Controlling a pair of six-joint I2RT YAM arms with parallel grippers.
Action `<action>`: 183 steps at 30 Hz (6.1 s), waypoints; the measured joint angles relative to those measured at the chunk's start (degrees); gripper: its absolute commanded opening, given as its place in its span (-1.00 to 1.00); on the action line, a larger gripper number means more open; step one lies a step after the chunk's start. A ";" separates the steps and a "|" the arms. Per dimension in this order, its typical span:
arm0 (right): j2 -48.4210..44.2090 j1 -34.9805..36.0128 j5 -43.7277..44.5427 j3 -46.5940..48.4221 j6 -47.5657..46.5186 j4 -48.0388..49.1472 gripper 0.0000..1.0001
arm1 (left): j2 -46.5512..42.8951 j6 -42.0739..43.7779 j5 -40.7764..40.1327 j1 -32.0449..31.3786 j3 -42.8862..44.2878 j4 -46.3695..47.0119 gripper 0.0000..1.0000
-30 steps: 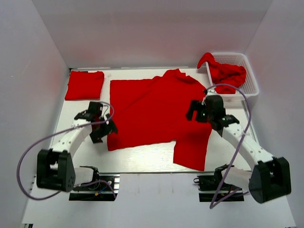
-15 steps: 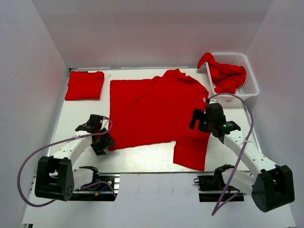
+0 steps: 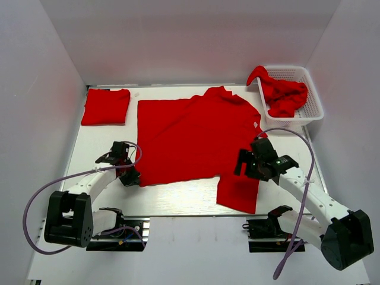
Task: Fold and stack the t-shirts
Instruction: Grap the side of the flattened tshirt closest away from the robot with both arms, then fold the flattened tshirt in 1/3 of the way
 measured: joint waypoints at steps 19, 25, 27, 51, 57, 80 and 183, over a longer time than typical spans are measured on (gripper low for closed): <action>5.42 15.28 -0.11 -3.52 24.68 -15.65 0.78 | -0.63 3.45 0.90 0.00 -1.18 5.38 -1.00; 7.85 16.37 -1.60 -6.36 25.51 -11.37 0.63 | -0.57 3.87 1.49 0.00 -1.18 5.75 -1.00; 8.70 16.44 -1.57 -6.14 25.14 -11.54 0.34 | -0.76 3.89 1.53 0.00 -1.18 5.75 -1.00; -0.87 21.42 -2.75 -2.16 26.73 -22.05 -1.00 | -3.72 3.67 2.99 0.00 -0.35 -6.88 -1.00; 0.66 21.16 3.13 2.89 24.26 -17.86 -1.00 | -3.89 3.34 2.54 0.00 5.62 -6.73 -1.00; 10.25 6.93 20.92 12.39 4.02 12.52 -1.00 | 8.61 1.29 -4.66 0.72 21.03 1.81 -1.00; 53.35 -10.60 5.14 40.28 -14.01 36.09 0.81 | 34.93 6.56 3.41 -0.74 33.51 13.62 1.00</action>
